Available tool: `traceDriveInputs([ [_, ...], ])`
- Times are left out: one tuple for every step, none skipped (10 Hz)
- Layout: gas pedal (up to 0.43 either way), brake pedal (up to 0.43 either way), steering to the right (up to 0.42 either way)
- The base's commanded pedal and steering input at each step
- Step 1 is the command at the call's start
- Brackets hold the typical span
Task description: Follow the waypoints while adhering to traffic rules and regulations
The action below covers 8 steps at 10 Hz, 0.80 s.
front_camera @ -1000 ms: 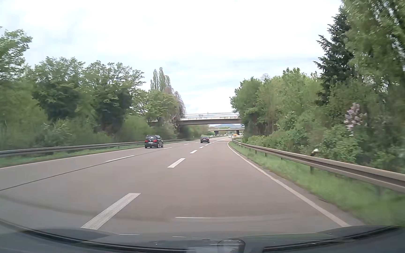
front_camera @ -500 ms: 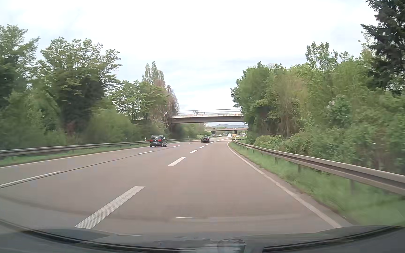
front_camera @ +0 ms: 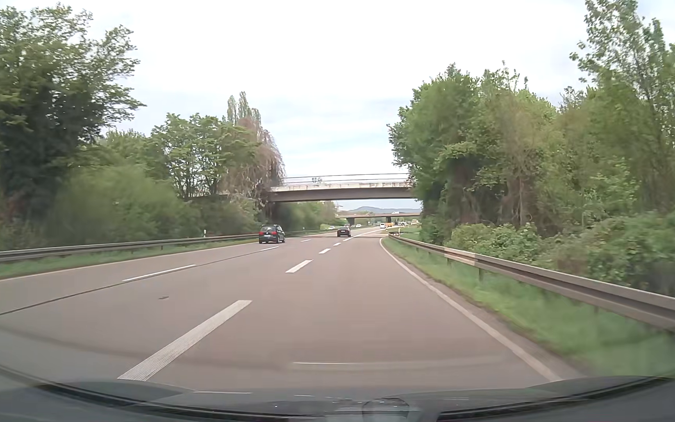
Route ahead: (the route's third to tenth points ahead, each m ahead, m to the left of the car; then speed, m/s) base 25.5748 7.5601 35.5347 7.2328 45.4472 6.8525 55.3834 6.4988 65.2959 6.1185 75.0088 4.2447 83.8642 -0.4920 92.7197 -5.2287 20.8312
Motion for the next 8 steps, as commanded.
traceDriveInputs([
  [0.0, 0.238, 0.008],
  [0.0, 0.244, 0.008],
  [0.0, 0.238, 0.008],
  [0.0, 0.238, 0.008],
  [0.0, 0.238, 0.008],
  [0.0, 0.238, 0.008],
  [0.0, 0.238, 0.008],
  [0.0, 0.238, 0.008],
])
